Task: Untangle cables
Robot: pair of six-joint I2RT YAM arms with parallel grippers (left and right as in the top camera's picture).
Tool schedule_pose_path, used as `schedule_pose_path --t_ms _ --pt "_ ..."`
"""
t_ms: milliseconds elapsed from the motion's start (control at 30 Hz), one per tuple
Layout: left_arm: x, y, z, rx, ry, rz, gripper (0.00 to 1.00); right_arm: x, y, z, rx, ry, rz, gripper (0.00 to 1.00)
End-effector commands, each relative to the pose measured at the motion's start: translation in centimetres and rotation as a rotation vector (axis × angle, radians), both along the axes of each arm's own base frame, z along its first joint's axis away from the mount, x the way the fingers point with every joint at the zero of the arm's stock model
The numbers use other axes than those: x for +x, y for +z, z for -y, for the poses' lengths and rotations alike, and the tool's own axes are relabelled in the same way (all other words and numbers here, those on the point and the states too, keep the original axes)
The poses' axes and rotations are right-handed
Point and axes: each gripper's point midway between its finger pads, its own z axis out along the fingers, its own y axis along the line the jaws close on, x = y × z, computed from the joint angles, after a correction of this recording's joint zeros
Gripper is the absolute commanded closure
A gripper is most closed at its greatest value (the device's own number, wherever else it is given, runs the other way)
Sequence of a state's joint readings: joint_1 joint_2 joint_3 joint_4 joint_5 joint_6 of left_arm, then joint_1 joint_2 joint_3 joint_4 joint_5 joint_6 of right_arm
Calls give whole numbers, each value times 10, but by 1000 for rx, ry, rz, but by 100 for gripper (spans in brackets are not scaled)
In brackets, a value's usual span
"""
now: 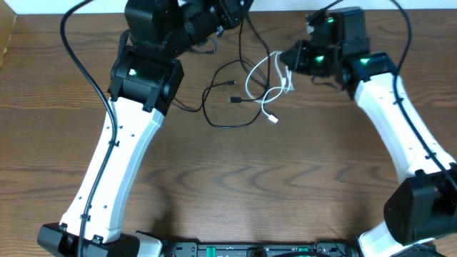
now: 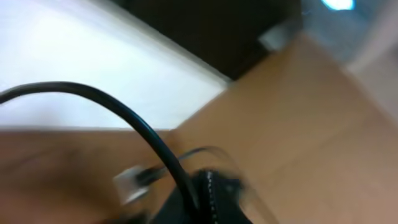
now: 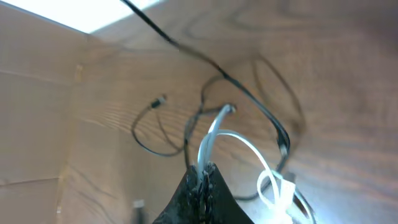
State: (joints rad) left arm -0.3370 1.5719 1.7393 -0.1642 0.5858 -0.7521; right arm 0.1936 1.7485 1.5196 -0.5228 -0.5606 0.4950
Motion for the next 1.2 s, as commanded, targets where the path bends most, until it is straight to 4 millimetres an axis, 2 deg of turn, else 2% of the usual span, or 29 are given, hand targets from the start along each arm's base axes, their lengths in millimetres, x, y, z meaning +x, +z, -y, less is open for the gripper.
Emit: schedule_pose_path --t_ms 0,100,267,400,500,633,767,933,1167 --pt "17 -27 -18 129 119 -3 92 -4 41 14 123 80 81 99" --pt "16 -50 -19 198 111 -44 93 -3 64 48 128 17 134 99" --pt "16 -94 -18 298 81 -148 93 -2 83 134 16 -224 185 99" --pt "14 -129 -17 393 35 -206 92 2 82 203 -90 -410 205 99" --pt "14 -150 -17 449 7 -239 93 3 72 269 -214 -609 191 99" --pt "13 -173 -12 484 -22 -289 93 5 60 324 -305 -686 206 99" --pt "7 -184 5 536 -85 -256 93 6 39 381 -312 -792 182 99" --pt "-6 -184 27 576 -155 -197 93 7 19 453 -314 -915 162 99" --pt "-16 -184 41 587 -191 -180 93 23 -11 541 -329 -1083 191 99"
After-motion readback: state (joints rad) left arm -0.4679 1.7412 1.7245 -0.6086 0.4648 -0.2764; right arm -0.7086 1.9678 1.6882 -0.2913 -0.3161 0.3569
